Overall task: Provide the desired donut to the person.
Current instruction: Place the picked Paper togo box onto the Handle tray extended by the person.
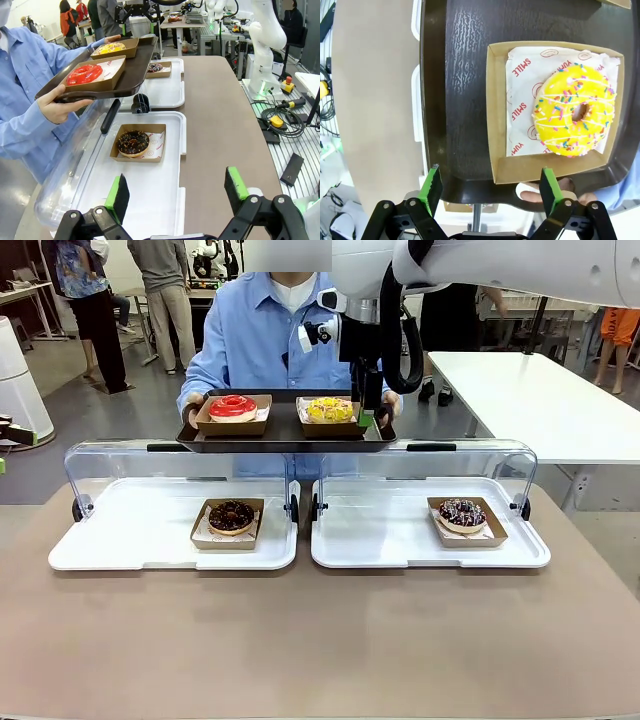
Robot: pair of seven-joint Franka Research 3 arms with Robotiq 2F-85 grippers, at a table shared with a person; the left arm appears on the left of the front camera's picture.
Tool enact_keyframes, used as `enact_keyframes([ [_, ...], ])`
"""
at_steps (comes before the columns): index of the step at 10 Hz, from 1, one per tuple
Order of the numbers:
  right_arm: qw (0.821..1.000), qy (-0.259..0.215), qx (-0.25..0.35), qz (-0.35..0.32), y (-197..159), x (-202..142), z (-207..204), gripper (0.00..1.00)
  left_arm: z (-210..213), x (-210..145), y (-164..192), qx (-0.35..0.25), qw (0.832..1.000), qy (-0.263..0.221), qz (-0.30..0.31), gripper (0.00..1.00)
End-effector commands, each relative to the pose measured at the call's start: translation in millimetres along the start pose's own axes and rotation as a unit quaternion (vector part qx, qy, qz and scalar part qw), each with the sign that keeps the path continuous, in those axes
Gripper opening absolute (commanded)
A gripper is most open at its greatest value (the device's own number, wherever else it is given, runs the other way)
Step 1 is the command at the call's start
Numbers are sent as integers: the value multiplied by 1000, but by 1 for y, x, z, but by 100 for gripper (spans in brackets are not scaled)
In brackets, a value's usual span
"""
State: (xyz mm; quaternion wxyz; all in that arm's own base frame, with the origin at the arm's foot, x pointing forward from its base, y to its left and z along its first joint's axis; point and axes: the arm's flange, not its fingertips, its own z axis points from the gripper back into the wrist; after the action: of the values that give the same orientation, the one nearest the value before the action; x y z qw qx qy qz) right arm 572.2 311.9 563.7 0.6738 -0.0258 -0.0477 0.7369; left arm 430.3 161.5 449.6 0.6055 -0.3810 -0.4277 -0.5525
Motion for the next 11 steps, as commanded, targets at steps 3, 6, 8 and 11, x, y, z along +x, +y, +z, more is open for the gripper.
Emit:
enact_keyframes([
  [3,1000,16,15,7,52,-28,31,100,0,0,-3,6,1000,1,1,100],
  [6,1000,4,11,-25,102,-105,53,100,0,0,-3,6,1000,1,1,100],
  [8,999,-7,9,-53,121,-148,48,100,0,0,-3,6,1000,1,1,100],
  [11,997,-26,8,-68,126,-163,40,100,0,0,-3,6,1000,1,1,100],
])
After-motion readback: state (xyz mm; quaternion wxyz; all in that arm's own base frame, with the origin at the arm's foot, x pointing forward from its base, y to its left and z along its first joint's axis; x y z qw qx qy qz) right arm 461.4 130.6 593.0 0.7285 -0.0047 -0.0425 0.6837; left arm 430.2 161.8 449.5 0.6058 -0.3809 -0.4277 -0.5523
